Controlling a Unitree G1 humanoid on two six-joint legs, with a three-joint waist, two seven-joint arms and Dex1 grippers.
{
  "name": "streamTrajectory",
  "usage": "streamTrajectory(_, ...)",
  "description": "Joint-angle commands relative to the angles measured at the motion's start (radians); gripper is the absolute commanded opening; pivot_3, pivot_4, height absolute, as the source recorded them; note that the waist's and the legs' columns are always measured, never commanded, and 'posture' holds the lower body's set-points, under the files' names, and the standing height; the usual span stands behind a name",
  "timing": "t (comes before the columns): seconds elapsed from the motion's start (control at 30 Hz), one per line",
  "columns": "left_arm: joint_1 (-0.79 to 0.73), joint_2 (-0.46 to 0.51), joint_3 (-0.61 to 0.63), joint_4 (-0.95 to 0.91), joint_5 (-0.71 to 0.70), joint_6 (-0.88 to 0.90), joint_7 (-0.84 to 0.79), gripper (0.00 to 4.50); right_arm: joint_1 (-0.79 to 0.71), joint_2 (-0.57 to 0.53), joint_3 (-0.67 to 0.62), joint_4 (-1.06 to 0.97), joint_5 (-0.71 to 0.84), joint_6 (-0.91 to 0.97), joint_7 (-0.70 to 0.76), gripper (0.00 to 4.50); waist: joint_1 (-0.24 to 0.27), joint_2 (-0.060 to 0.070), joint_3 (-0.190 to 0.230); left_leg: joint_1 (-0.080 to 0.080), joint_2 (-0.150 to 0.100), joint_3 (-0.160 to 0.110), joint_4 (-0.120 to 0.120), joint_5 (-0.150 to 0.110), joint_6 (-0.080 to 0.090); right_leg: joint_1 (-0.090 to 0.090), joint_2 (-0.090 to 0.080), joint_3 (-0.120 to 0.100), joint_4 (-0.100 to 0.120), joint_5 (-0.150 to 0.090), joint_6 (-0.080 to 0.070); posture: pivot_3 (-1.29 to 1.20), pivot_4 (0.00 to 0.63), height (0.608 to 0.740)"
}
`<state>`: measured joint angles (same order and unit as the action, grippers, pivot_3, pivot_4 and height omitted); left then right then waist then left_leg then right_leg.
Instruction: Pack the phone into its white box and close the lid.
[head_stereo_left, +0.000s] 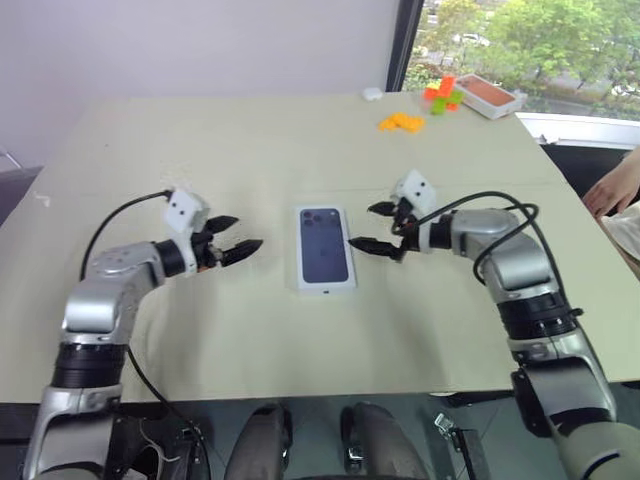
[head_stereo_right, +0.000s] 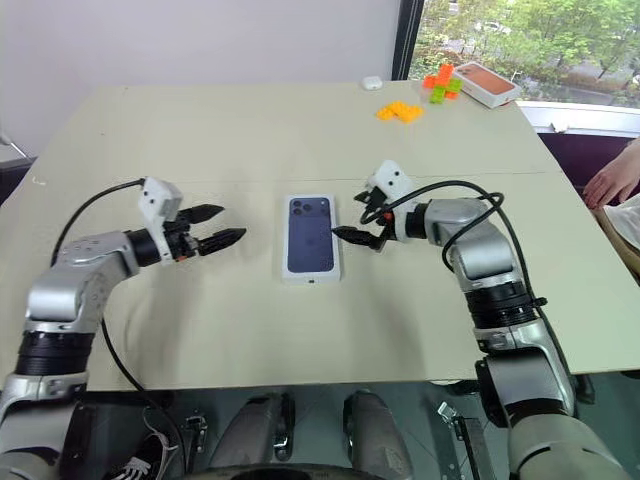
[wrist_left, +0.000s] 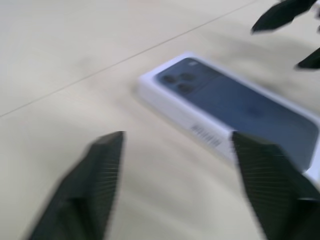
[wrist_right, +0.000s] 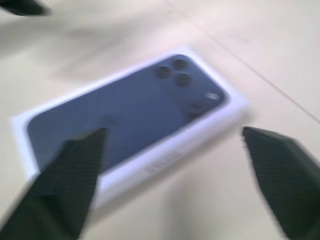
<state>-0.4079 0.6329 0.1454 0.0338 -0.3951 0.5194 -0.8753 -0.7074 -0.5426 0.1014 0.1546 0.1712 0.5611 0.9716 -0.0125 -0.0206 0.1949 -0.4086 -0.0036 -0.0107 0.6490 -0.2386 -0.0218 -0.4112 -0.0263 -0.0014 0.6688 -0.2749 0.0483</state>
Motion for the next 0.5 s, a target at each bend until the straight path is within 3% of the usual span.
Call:
streamTrajectory(0.03,0.024,0.045,0.097,0.002,-0.05,-0.028,-0.034,4.18,-0.02,-0.046,-0.057,-0.005,0.041,-0.022,0.032,4.5,0.001,0.0,0.0,0.0,0.0,0.0,-0.001,0.0,0.0,0.0,0.0,0.0,-0.001,0.0,0.0,0.0,0.15,0.74)
streamTrajectory(0.17,0.094,0.104,0.157,-0.009,-0.071,-0.049,-0.079,4.18,-0.017,-0.101,-0.107,0.043,0.06,-0.087,0.068,4.5,0.0,0.0,0.0,-0.002,0.0,0.001,-0.003,-0.001,0.002,0.0,-0.001,0.0,-0.005,0.0,0.0,0.0,0.15,0.74)
streamTrajectory(0.5,0.278,0.147,0.234,-0.024,-0.089,-0.12,-0.129,4.18,0.134,-0.249,-0.085,0.09,0.042,-0.252,0.215,4.5,0.0,0.001,0.001,-0.002,0.0,0.001,-0.004,-0.002,0.003,0.0,-0.003,0.0,-0.006,0.0,0.0,0.0,0.15,0.74)
